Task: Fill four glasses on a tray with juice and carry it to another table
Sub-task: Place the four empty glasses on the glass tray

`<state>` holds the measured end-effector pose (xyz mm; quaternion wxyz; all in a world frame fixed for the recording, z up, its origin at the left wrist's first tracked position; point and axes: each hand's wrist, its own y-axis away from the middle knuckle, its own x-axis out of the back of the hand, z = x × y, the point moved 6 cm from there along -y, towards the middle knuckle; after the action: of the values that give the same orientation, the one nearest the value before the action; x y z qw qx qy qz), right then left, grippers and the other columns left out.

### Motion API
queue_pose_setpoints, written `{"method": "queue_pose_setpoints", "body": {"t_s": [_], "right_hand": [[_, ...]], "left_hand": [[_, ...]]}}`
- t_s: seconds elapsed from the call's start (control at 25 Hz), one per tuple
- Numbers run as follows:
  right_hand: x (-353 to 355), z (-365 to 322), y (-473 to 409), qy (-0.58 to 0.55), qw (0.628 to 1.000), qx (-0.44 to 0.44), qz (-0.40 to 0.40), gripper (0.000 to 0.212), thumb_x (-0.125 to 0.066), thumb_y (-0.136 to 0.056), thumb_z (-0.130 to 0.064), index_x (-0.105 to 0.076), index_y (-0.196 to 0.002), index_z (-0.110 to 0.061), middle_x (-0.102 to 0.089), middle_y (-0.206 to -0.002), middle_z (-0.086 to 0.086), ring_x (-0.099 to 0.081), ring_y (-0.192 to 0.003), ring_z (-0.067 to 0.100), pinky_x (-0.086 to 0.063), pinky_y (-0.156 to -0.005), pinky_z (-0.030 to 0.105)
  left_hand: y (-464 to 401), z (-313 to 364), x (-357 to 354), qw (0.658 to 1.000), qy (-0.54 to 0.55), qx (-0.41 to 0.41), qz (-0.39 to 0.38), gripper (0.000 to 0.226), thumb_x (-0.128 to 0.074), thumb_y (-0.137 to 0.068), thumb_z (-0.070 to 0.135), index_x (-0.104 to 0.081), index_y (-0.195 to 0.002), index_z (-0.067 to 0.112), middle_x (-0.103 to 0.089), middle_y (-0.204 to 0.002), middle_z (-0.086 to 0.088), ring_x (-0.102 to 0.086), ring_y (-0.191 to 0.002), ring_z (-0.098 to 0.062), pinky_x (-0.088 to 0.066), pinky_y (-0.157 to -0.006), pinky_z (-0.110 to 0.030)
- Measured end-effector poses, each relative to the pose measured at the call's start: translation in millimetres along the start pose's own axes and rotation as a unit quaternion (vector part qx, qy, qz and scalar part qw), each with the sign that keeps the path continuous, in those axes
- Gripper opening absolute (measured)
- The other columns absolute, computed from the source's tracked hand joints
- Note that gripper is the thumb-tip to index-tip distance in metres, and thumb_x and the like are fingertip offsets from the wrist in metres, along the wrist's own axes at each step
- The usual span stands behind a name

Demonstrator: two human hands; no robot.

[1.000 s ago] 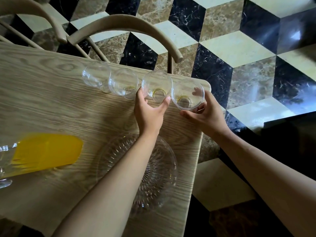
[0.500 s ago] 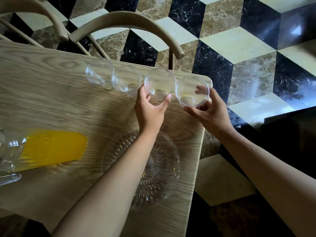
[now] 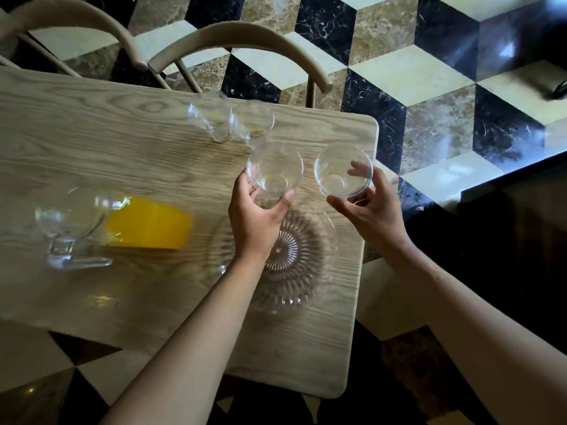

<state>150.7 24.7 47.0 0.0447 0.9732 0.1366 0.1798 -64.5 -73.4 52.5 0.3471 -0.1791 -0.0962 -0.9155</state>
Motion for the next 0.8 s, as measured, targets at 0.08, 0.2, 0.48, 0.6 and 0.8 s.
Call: {"method": "queue_pose_setpoints", "body": {"t_s": [0.08, 0.2, 0.48, 0.6, 0.8], "right_hand": [[-10.0, -2.8, 21.1, 0.004, 1.0, -0.004, -0.006, 0.074, -0.09, -0.073, -0.028, -0.055, -0.137, -0.018, -0.063, -0.129, -0.003, -0.065, -0.07, 0.014, -0.057, -0.068, 0.029], [-28.2, -0.6, 54.1, 0.017, 1.0, -0.002, -0.017, 0.079, -0.09, -0.068, -0.038, -0.056, -0.137, -0.019, -0.064, -0.129, -0.002, -0.063, -0.069, 0.007, -0.053, -0.067, 0.022], [-58.5, 13.6, 93.1, 0.078, 0.996, -0.029, -0.034, 0.08, -0.093, -0.07, -0.029, -0.055, -0.14, -0.019, -0.063, -0.131, -0.013, -0.068, -0.085, 0.008, -0.049, -0.071, 0.01], [-67.1, 18.5, 94.6, 0.078, 0.995, -0.059, -0.029, 0.08, -0.093, -0.069, -0.026, -0.055, -0.14, -0.019, -0.068, -0.117, -0.014, -0.071, -0.073, 0.011, -0.058, -0.07, 0.024], [-74.8, 23.7, 92.8, 0.041, 0.995, -0.084, -0.031, 0.079, -0.091, -0.073, -0.022, -0.053, -0.142, -0.017, -0.062, -0.133, -0.016, -0.072, -0.069, 0.009, -0.059, -0.066, 0.018]], "left_hand": [[14.5, -8.6, 17.6, 1.0, -0.002, 0.008, -0.019, 0.086, -0.091, -0.074, 0.041, -0.055, -0.141, 0.001, -0.063, -0.129, -0.002, -0.063, -0.117, -0.013, -0.051, -0.103, -0.015], [32.3, -26.5, 43.7, 0.998, -0.026, 0.019, -0.053, 0.084, -0.094, -0.077, 0.03, -0.053, -0.145, 0.002, -0.061, -0.135, -0.004, -0.061, -0.121, -0.014, -0.05, -0.098, -0.008], [35.7, -62.7, 73.4, 0.992, -0.09, 0.017, -0.084, 0.091, -0.095, -0.072, 0.044, -0.052, -0.146, 0.013, -0.067, -0.138, -0.005, -0.06, -0.123, -0.01, -0.049, -0.099, -0.022], [31.4, -70.0, 70.9, 0.991, -0.099, 0.018, -0.089, 0.088, -0.095, -0.072, 0.042, -0.054, -0.144, 0.013, -0.068, -0.138, -0.002, -0.061, -0.122, -0.009, -0.051, -0.099, -0.027], [28.0, -83.8, 57.1, 0.991, -0.086, 0.029, -0.095, 0.091, -0.094, -0.072, 0.045, -0.053, -0.146, 0.012, -0.067, -0.142, -0.006, -0.063, -0.131, -0.02, -0.053, -0.106, -0.037]]}}
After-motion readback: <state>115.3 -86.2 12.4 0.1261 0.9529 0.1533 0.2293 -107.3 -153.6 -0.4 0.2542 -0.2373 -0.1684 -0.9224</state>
